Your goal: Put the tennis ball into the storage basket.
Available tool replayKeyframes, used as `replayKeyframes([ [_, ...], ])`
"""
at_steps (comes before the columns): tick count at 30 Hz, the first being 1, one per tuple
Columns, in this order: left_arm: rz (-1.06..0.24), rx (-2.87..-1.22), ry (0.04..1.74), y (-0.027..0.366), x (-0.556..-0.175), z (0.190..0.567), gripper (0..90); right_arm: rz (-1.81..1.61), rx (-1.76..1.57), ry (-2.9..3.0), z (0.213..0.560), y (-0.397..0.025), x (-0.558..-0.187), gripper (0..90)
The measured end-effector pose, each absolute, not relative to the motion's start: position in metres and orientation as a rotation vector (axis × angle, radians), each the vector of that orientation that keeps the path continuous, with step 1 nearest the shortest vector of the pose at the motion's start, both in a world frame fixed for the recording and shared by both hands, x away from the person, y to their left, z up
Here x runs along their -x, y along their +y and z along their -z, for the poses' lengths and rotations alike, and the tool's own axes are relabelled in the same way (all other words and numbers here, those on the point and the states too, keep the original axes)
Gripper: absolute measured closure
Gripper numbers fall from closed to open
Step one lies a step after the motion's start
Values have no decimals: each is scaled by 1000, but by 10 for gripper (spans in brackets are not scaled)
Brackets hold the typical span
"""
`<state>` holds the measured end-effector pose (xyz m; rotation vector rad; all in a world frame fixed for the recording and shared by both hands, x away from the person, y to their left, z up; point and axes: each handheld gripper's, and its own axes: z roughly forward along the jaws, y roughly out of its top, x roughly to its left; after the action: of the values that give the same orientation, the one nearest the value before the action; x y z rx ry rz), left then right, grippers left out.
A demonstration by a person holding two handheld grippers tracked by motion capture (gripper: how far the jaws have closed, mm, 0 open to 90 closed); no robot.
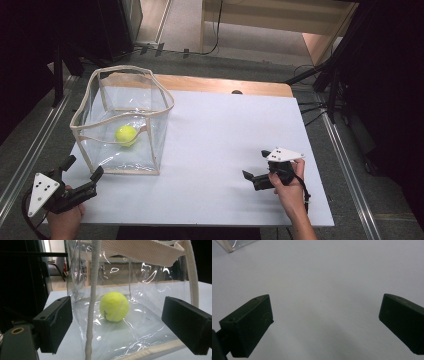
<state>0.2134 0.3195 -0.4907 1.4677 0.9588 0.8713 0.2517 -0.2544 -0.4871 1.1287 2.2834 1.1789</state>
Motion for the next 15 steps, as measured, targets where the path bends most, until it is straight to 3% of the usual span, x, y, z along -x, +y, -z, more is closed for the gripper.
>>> replayKeyframes([
  [15,-877,-1473,958,319,-213,491,100,-1182,-1231,2175,497,-299,-226,0],
])
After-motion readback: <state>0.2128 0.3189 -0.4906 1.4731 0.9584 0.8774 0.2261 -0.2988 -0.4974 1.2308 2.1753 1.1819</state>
